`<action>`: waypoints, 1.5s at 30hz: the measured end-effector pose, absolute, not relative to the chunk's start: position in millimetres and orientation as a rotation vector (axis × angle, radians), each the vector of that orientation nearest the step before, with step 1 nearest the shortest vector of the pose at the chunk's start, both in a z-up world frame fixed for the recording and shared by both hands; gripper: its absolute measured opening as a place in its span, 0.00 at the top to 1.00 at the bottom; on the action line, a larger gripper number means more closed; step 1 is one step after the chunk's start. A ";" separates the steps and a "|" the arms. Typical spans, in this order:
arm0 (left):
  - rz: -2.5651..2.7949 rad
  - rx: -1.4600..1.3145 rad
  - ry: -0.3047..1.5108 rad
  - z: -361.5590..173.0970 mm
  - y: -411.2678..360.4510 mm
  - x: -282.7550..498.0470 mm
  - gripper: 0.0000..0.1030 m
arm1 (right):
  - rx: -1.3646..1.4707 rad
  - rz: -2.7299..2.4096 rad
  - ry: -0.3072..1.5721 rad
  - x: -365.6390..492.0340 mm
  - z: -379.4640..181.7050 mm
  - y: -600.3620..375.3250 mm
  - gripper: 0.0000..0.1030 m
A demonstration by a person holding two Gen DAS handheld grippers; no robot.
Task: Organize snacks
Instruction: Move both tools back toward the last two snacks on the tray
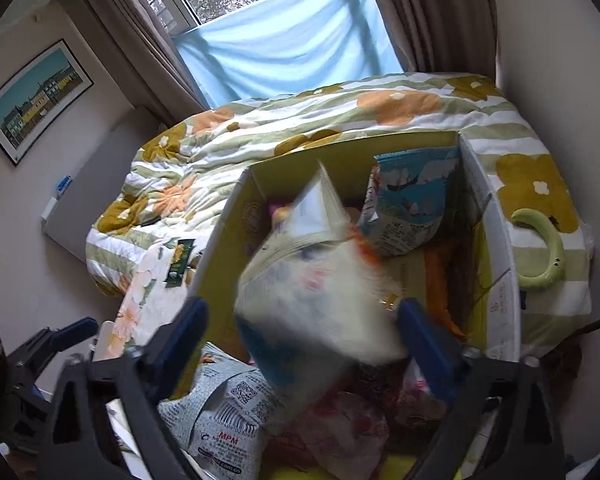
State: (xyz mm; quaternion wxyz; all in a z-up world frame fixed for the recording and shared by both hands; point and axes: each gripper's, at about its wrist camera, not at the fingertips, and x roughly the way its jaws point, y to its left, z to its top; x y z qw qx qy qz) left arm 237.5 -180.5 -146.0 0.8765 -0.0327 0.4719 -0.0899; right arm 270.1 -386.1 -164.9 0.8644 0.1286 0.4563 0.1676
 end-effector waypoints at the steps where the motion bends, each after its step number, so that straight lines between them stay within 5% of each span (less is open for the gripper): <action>1: -0.184 -0.065 0.984 -146.3 -180.6 237.3 0.01 | 0.255 0.343 0.942 264.5 -163.1 -387.0 0.04; 28: -0.121 0.040 0.900 -111.0 -136.5 198.3 0.01 | 0.152 0.260 0.809 187.4 -96.9 -378.0 0.04; 45: -0.096 -0.019 0.927 -129.2 2.3 190.2 0.01 | 0.170 0.137 0.777 159.4 -93.6 -263.3 0.04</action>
